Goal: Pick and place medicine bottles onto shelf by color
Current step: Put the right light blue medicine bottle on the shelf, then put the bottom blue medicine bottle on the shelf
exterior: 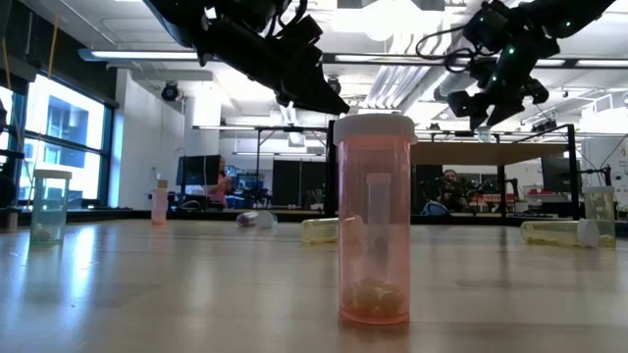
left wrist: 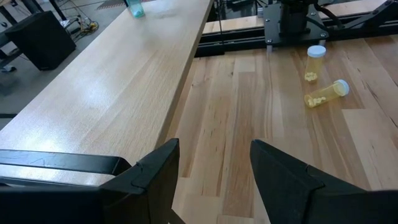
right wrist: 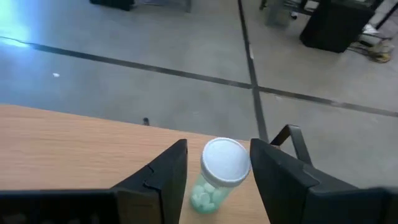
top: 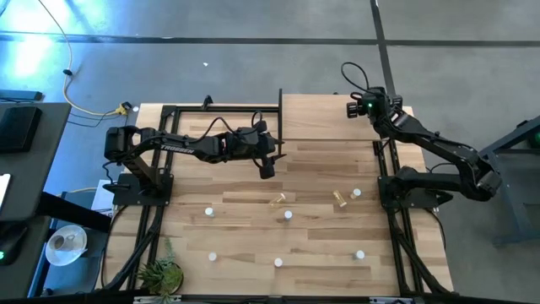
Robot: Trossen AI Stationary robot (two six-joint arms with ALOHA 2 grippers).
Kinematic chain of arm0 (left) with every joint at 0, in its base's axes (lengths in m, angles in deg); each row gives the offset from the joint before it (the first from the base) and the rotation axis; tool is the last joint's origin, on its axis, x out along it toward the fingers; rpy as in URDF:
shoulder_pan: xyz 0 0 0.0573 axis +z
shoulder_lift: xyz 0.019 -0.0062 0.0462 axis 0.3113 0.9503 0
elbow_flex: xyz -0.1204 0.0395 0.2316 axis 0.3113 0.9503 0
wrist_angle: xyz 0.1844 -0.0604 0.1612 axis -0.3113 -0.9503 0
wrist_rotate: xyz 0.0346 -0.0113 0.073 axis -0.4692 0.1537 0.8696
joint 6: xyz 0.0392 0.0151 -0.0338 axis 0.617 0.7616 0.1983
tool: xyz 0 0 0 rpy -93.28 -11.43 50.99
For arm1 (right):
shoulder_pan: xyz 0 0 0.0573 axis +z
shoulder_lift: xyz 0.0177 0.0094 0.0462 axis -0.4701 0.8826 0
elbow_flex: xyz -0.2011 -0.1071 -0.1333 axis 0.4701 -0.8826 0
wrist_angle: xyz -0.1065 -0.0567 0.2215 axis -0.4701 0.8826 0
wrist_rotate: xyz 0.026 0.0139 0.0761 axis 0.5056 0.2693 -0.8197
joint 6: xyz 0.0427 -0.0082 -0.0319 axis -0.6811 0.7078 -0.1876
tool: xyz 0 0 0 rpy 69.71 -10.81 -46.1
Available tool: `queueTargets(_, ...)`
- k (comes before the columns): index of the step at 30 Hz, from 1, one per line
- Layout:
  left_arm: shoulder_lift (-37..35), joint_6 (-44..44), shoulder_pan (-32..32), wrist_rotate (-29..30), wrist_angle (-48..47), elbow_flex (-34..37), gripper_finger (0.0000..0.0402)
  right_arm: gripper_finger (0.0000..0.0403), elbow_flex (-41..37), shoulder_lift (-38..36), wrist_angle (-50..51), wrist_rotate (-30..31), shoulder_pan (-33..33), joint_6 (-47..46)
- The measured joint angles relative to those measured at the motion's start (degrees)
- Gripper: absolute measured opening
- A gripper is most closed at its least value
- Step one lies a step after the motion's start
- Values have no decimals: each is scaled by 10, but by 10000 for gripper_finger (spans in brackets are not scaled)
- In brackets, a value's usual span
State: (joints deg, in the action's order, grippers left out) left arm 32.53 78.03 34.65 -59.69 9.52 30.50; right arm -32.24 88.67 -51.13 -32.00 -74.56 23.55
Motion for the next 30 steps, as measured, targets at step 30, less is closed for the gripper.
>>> queueTargets(30, -96, -17, -19, 13, -228, 0, 187, 167, 0, -107, 5, -218, 199, 22)
